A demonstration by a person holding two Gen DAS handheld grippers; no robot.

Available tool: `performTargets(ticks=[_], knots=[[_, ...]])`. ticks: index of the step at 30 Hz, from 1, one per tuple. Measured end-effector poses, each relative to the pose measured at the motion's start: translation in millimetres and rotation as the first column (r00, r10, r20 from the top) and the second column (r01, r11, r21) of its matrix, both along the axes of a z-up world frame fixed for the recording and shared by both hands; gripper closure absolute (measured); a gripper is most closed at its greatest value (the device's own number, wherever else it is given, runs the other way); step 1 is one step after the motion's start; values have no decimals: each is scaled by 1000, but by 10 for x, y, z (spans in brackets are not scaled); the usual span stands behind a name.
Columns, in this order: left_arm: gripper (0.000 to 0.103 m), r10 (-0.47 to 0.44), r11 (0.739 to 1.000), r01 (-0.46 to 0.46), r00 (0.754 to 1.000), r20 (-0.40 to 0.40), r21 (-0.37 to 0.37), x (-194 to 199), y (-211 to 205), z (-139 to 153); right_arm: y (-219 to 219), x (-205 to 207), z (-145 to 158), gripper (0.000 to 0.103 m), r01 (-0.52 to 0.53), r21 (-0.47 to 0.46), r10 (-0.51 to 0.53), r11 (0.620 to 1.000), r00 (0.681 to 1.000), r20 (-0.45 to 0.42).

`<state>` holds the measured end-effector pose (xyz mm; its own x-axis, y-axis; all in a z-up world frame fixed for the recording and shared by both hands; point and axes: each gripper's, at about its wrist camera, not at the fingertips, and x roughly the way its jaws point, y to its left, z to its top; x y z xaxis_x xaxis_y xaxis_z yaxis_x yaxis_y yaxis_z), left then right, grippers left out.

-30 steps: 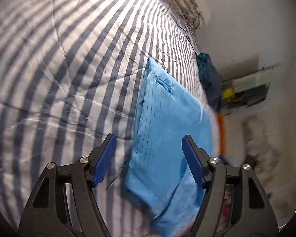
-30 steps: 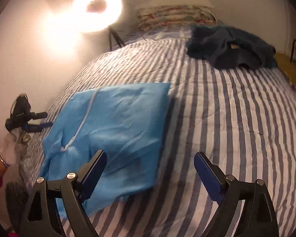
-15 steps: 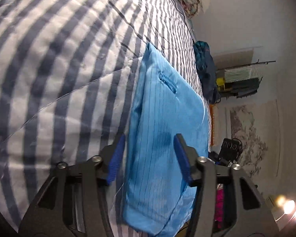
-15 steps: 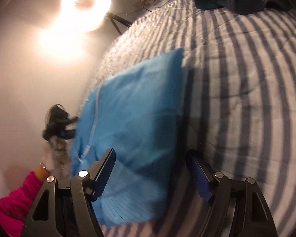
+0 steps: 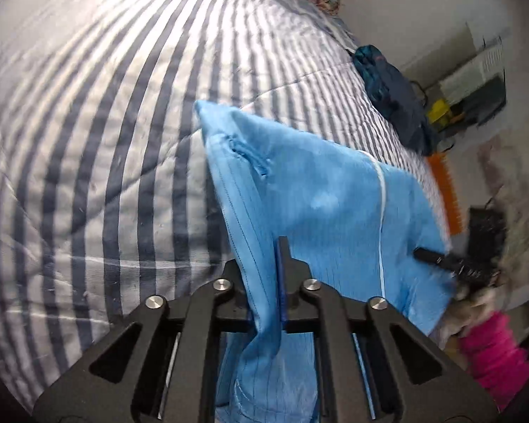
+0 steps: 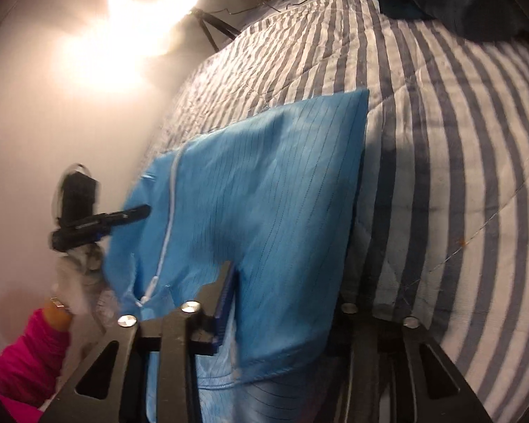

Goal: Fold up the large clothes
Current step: 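Grasp the folded coat with both grippers and lift it off the bed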

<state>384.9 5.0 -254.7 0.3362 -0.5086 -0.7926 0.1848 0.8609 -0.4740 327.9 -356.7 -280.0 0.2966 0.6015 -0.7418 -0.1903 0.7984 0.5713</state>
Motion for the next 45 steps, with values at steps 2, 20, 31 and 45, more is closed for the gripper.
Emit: performTargets(ticks=[2,20,31,45], knots=[[99,-15,999,12,998,61,51,-105,-118,149,82,1,100,81,-3,-67,4,998,1000,25],[100,-112,991,89,957,267,98,-693,-780,973,262,-540,1158,100,9,-352,101,936,951,293],[100,-218,976,197,905,364,93,-716,-1484,1319,-226,-738,1609,100,107,-424,72,899,920,385],[100,-275,959,278,883,381,47,8,-2360,1459,-907,-494,1850,101,220,-494,21,841,900,436]])
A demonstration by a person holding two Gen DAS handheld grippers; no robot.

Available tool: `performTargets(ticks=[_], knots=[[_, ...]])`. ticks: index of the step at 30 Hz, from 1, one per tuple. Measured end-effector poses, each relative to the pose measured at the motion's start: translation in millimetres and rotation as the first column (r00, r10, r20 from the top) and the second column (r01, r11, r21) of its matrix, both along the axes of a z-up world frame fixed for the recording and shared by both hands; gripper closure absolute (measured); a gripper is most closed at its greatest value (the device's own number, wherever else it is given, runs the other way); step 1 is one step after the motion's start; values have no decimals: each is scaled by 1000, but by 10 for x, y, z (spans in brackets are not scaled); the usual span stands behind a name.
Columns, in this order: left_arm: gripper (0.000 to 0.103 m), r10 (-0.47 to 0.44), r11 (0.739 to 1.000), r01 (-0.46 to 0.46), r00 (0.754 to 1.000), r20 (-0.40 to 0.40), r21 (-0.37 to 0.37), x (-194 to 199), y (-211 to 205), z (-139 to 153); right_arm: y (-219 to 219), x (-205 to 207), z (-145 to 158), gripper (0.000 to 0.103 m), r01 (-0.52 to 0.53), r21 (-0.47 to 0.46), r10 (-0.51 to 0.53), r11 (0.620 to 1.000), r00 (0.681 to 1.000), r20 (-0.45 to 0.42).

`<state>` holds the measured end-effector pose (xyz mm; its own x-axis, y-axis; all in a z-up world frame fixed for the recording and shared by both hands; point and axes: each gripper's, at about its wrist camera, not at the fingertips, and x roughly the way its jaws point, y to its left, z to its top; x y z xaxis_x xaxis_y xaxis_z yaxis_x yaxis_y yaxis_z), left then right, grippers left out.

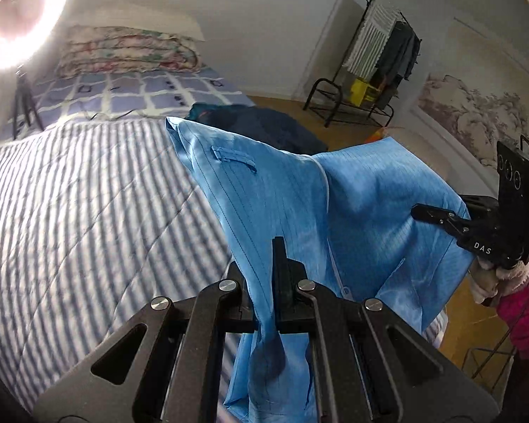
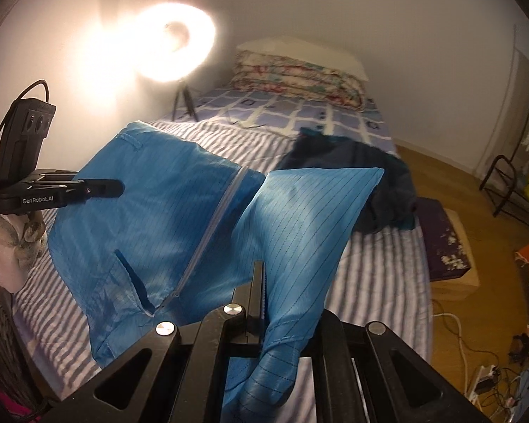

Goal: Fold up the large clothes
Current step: 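Grasp the folded coat with both grippers and lift it off the bed, then lower the folded coat onto the bed near the pillows and open both grippers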

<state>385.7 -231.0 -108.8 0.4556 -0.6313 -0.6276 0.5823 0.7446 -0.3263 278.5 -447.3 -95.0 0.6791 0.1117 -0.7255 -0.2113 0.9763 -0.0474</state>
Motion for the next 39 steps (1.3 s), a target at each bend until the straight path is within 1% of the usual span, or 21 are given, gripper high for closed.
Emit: performTargets(ticks=[3,6,7,13,16,18,21,23,27,29,31,32,33,34,35,36,37,38,39], knots=[[100,-4,1000,4,1000,16,-19,294,-233,65,-204,190,72,101,26,-24,-25,999,999,24],[100,1,999,0,1000,26,-41,673,-501,125,-402,443,140,101,54,-43,-52,998,997,47],[100,4,999,-2,1000,28,-47,760,-565,135,-478,553,168,101,65,-55,-62,996,996,62],[100,33,998,-29,997,75,-60,1577,-1002,237,-881,1266,293,101,124,-116,-109,985,986,128],[100,67,996,-61,994,92,-65,2007,-1199,238,-1069,1637,316,101,154,-133,-133,979,979,153],[100,85,994,-78,991,99,-71,2209,-1291,216,-1179,1887,309,101,175,-140,-151,975,974,168],[100,102,994,-96,989,110,-58,2501,-1462,108,-1326,2227,239,101,207,-146,-180,967,967,180],[100,109,994,-106,988,111,-39,2668,-1573,-2,-1411,2451,128,101,224,-151,-198,963,965,172],[100,131,990,-137,982,138,35,2931,-1754,-226,-1550,2817,-151,101,255,-171,-232,952,962,144],[100,148,985,-158,980,133,66,3033,-1783,-341,-1647,2964,-289,101,282,-165,-263,945,956,130],[97,168,978,-182,977,128,104,3109,-1793,-451,-1745,3076,-399,100,296,-159,-282,942,954,106],[94,181,973,-194,977,111,124,3135,-1782,-510,-1797,3102,-443,92,305,-151,-295,940,951,87],[87,192,970,-204,977,96,135,3154,-1771,-553,-1855,3138,-502,75,320,-144,-314,936,947,65],[74,214,962,-226,973,87,153,3173,-1745,-596,-1900,3154,-552,66,349,-155,-344,924,937,59],[65,226,958,-237,970,88,161,3165,-1722,-613,-1936,3150,-588,55,376,-163,-371,912,927,61],[48,233,956,-246,968,95,161,3148,-1694,-611,-1947,3117,-602,50,376,-158,-371,913,926,63],[40,241,954,-256,964,110,156,3124,-1652,-595,-1960,3086,-607,49,378,-155,-372,913,926,66],[39,247,952,-263,962,118,154,3096,-1628,-571,-1963,3054,-603,47,384,-157,-378,910,923,71],[39,249,952,-266,961,119,153,3075,-1604,-539,-1961,3026,-591,42,387,-158,-380,908,922,75]])
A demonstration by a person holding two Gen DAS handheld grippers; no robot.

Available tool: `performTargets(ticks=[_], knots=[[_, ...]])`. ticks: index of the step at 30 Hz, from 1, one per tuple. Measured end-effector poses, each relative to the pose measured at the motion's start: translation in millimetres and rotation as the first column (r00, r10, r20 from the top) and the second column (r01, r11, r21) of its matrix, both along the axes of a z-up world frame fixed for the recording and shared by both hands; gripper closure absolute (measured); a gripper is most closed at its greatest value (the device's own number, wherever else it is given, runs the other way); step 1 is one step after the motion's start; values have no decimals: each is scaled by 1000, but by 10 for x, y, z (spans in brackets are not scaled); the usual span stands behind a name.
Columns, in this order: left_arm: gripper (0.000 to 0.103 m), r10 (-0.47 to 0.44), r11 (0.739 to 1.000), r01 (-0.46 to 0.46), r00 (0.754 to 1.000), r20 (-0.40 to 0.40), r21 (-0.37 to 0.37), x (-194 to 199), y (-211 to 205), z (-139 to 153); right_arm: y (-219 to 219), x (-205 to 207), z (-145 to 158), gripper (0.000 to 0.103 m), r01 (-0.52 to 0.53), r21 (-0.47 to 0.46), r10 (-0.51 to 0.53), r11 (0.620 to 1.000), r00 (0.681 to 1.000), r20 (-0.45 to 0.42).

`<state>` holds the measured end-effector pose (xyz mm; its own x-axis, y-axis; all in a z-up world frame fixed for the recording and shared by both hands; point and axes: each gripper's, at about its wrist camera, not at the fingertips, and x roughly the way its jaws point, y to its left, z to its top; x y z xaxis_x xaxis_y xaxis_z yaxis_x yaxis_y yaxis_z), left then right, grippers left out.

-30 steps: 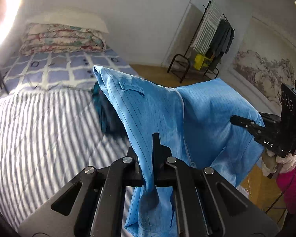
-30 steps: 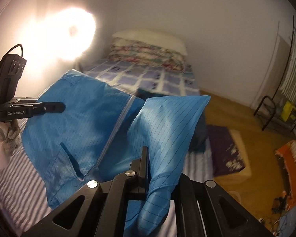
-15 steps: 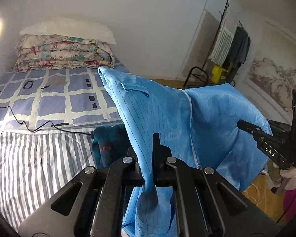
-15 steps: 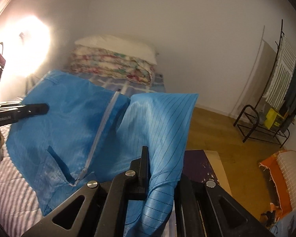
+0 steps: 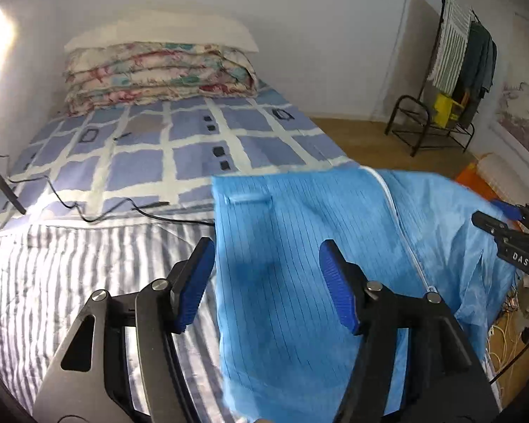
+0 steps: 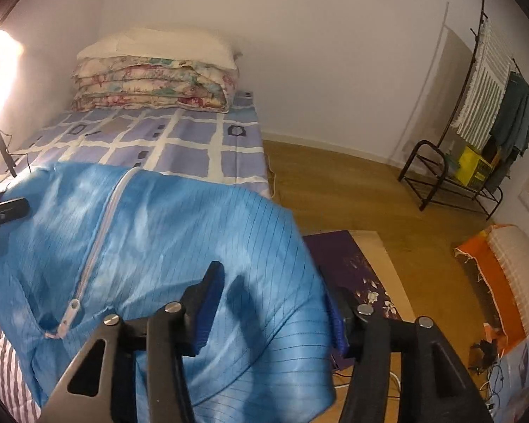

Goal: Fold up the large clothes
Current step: 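Lower the folded coat onto the bed near the pillows and open both grippers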

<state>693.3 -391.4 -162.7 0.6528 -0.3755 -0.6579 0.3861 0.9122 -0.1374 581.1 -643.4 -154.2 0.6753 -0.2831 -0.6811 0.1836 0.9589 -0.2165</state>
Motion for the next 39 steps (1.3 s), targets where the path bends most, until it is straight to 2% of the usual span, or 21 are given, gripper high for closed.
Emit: performTargets(ticks=[4,9,11,15,19,26,28,31,36,39], knots=[[39,-11,1000,11,1000,10,-11,-150,80,221,42,-164,140,27,8,-14,-7,1000,999,39],[39,-38,999,39,996,86,1,-558,187,695,140,-327,428,26,16,-3,-16,1000,997,80],[39,-44,999,44,992,117,3,-766,275,934,204,-464,592,21,19,-1,-19,1000,994,104],[39,-38,999,44,985,170,-32,-1244,578,1457,358,-818,996,19,11,-18,-8,1000,989,147],[28,-27,998,38,970,242,-41,-1840,947,1991,507,-1351,1514,19,-4,0,4,1000,978,207],[26,-22,999,34,955,297,-37,-2910,1567,2672,857,-2412,2267,18,-49,-8,49,999,958,281],[17,-24,998,39,948,318,-41,-3273,1742,2847,957,-2716,2442,15,-61,-12,61,998,951,304],[11,-40,997,59,941,337,-46,-3827,1984,3079,1116,-3215,2671,4,-97,-6,93,995,936,341],[7,-73,996,88,931,358,-28,-4705,2311,3359,1385,-4013,2921,0,-134,-17,131,991,922,364],[5,-56,997,71,927,370,-29,-5198,2509,3455,1480,-4410,3016,0,-134,-17,131,991,917,377]])
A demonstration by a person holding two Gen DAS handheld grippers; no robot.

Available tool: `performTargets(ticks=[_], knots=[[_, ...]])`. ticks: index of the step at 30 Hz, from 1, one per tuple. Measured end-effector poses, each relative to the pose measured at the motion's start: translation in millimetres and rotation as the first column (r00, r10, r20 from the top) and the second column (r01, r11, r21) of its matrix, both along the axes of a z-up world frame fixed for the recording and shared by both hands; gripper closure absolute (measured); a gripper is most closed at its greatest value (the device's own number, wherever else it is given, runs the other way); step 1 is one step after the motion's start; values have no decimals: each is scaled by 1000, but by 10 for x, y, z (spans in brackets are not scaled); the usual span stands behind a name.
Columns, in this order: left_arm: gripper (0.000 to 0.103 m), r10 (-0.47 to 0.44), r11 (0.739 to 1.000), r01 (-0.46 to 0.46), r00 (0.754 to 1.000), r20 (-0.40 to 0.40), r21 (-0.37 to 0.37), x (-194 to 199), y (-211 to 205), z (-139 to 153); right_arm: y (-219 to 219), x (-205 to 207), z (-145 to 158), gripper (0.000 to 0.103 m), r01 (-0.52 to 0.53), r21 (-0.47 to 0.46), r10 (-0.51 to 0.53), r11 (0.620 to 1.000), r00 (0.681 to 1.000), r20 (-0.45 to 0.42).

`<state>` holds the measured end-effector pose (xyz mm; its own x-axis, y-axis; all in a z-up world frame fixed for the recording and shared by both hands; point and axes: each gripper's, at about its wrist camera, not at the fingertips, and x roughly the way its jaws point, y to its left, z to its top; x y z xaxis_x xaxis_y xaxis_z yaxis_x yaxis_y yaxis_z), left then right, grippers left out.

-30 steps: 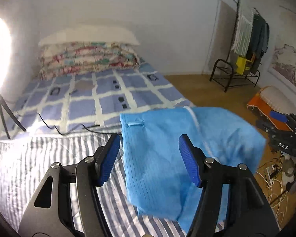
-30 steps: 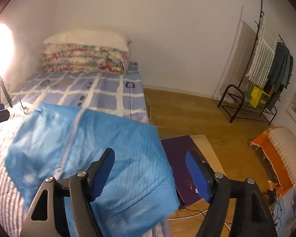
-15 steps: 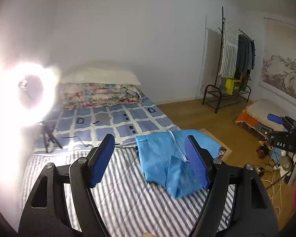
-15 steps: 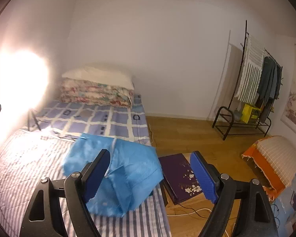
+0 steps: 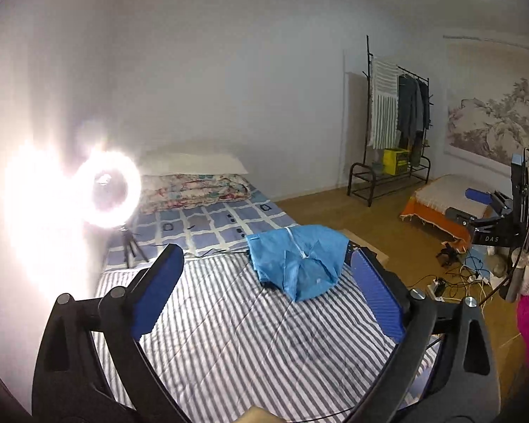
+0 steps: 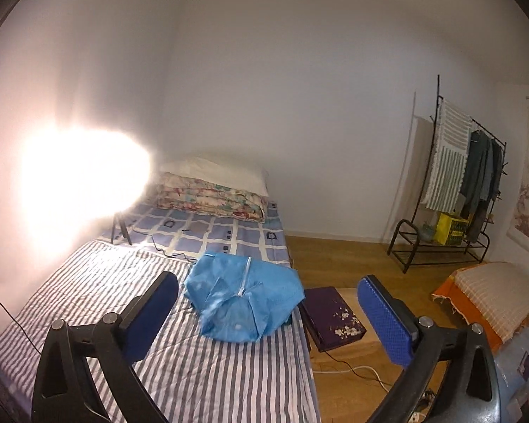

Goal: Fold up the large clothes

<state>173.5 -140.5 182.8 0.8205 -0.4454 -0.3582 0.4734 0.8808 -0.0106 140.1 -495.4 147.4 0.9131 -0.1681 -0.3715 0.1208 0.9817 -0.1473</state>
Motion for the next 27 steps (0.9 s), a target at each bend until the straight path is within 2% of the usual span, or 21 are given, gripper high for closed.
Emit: performTargets(ticks=[3,7,12,16,21,27], knots=[[2,-13,1000,12,999,-36,-28,-387,210,23,63,-383,58,0,0,32,-1,999,1000,7],[1,3,1000,-4,998,-55,-20,-803,422,-65,99,-822,59,0,26,77,-27,997,1000,11],[0,24,999,-22,996,-87,26,-1187,532,-466,178,-1276,-103,0,74,111,-74,991,997,0],[0,79,990,-73,996,-48,117,-1468,509,-858,254,-1570,-307,0,114,132,-116,985,993,4],[0,73,993,-65,995,-74,94,-1635,502,-1217,320,-1808,-568,0,139,180,-140,974,990,-6],[0,81,992,-73,994,-76,99,-1686,418,-1463,419,-1856,-790,0,178,128,-177,976,984,-24]])
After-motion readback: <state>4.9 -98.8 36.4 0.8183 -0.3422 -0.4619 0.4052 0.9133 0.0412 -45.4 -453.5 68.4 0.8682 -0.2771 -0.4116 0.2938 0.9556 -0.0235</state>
